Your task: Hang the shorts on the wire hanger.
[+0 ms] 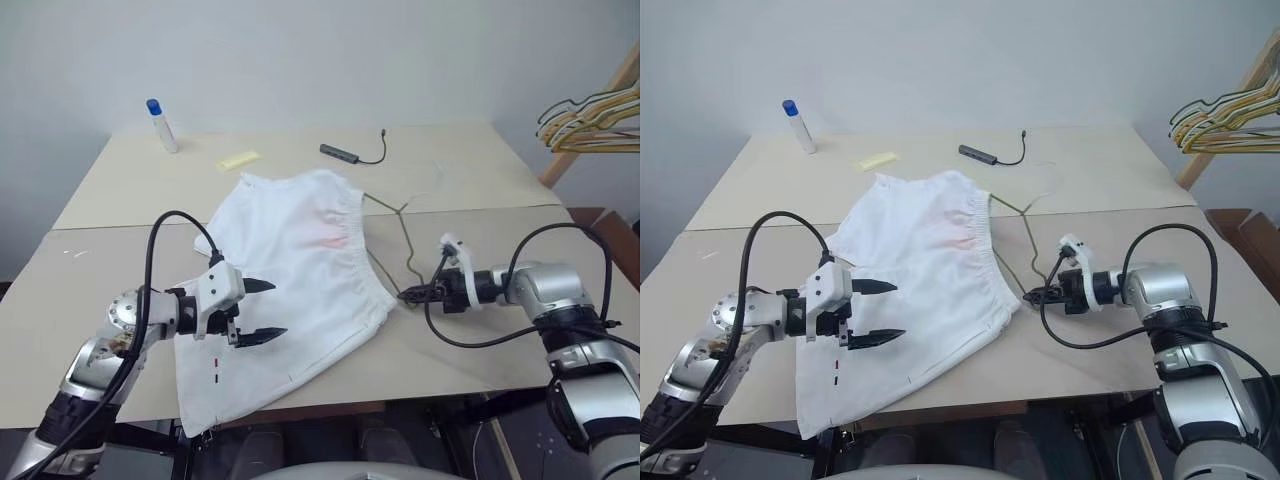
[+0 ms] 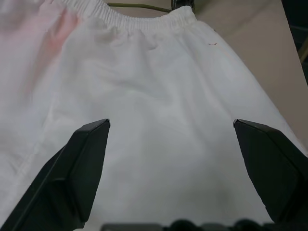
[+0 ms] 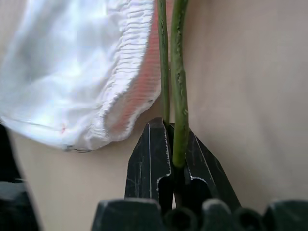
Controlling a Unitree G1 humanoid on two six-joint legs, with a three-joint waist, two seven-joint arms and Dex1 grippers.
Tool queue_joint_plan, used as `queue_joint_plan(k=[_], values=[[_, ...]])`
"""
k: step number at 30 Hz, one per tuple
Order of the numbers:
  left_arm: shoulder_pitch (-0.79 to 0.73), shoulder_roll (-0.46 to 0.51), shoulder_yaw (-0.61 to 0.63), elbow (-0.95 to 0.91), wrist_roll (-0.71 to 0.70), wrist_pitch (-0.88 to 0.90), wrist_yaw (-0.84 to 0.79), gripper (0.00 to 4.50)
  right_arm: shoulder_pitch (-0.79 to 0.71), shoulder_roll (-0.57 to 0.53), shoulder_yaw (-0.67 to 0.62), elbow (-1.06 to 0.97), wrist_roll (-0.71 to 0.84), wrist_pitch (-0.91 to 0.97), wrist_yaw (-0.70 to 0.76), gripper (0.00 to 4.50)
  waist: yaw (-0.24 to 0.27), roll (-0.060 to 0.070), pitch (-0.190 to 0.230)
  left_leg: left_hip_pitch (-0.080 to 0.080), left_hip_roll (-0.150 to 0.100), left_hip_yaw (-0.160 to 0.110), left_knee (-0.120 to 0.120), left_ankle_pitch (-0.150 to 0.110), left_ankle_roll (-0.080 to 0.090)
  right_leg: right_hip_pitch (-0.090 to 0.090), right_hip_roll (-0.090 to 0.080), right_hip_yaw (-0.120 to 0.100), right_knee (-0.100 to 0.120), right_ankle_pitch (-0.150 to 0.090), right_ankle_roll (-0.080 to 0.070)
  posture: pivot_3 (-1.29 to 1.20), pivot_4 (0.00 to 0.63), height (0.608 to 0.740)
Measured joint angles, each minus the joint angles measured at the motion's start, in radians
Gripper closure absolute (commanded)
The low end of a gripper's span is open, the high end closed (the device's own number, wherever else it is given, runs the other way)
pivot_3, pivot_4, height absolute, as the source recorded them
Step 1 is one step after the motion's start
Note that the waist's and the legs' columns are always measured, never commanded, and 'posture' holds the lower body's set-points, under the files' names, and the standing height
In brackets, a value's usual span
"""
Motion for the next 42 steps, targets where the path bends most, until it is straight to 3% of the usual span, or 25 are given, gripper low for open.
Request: queue_joint_plan(k=[5, 10, 13, 16, 25, 32, 36, 42], values=[[-0.094, -0.015, 0.023, 0.066, 0.017, -0.032, 0.021, 0.03, -0.003, -0.044, 0.023, -0.166, -0.106, -0.049, -0.088, 4.5, 0.001, 0.0, 0.0, -0.001, 0.0, 0.0, 0.0, 0.0, 0.0, 0.0, 0.0, 0.0, -0.001, 0.0, 0.0, -0.01, 0.0, 0.74], [-0.34, -0.052, 0.155, 0.124, -0.111, -0.006, 0.041, 0.03, -0.003, -0.06, 0.069, -0.32, -0.168, -0.061, -0.116, 4.5, -0.003, -0.001, 0.0, -0.006, 0.0, -0.001, 0.002, 0.0, 0.0, -0.004, 0.0, -0.001, 0.0, 0.001, -0.001, -0.02, 0.0, 0.74], [-0.502, -0.012, 0.22, 0.247, -0.137, -0.032, 0.016, 0.03, -0.009, -0.06, 0.089, -0.394, -0.187, -0.06, -0.127, 4.5, -0.018, -0.001, 0.0, -0.006, 0.0, -0.001, 0.002, 0.0, 0.0, -0.005, 0.0, -0.001, 0.0, 0.001, -0.001, -0.02, 0.0, 0.74], [-0.609, 0.068, 0.215, 0.437, -0.073, -0.123, -0.058, 0.03, -0.03, -0.06, 0.105, -0.454, -0.195, -0.051, -0.131, 4.5, -0.035, 0.0, 0.0, -0.006, 0.0, -0.001, 0.002, 0.0, 0.0, -0.004, 0.0, -0.001, 0.0, 0.001, -0.002, -0.02, 0.0, 0.74], [-0.853, 0.132, 0.013, 0.795, -0.001, -0.22, -0.51, 0.03, -0.066, -0.041, 0.16, -0.513, -0.209, -0.037, -0.132, 4.5, -0.031, -0.001, 0.0, -0.019, -0.001, -0.003, 0.009, 0.0, 0.0, -0.014, 0.0, -0.004, 0.002, 0.001, -0.001, -0.02, 0.0, 0.74], [-0.953, 0.152, -0.246, 0.834, -0.082, -0.262, -0.537, 0.03, -0.085, -0.031, 0.191, -0.522, -0.226, -0.019, -0.13, 4.5, -0.031, -0.001, 0.0, -0.02, -0.001, -0.004, 0.01, 0.0, 0.001, -0.016, 0.0, -0.003, 0.003, 0.001, -0.001, -0.03, 0.0, 0.74], [-0.978, 0.15, -0.37, 0.854, -0.109, -0.306, -0.538, 1.2, -0.086, -0.033, 0.202, -0.538, -0.236, -0.019, -0.129, 4.5, -0.034, -0.001, 0.001, -0.02, 0.0, -0.004, 0.01, 0.0, 0.001, -0.017, 0.0, -0.003, 0.003, 0.001, -0.001, -0.05, 0.0, 0.74], [-1.028, 0.094, -0.453, 0.961, -0.085, -0.38, -0.538, 1.2, -0.088, -0.039, 0.204, -0.567, -0.237, -0.016, -0.129, 4.5, -0.035, -0.001, 0.001, -0.021, -0.001, -0.004, 0.01, -0.001, 0.001, -0.017, 0.0, -0.003, 0.003, 0.001, -0.001, -0.06, 0.0, 0.74]])
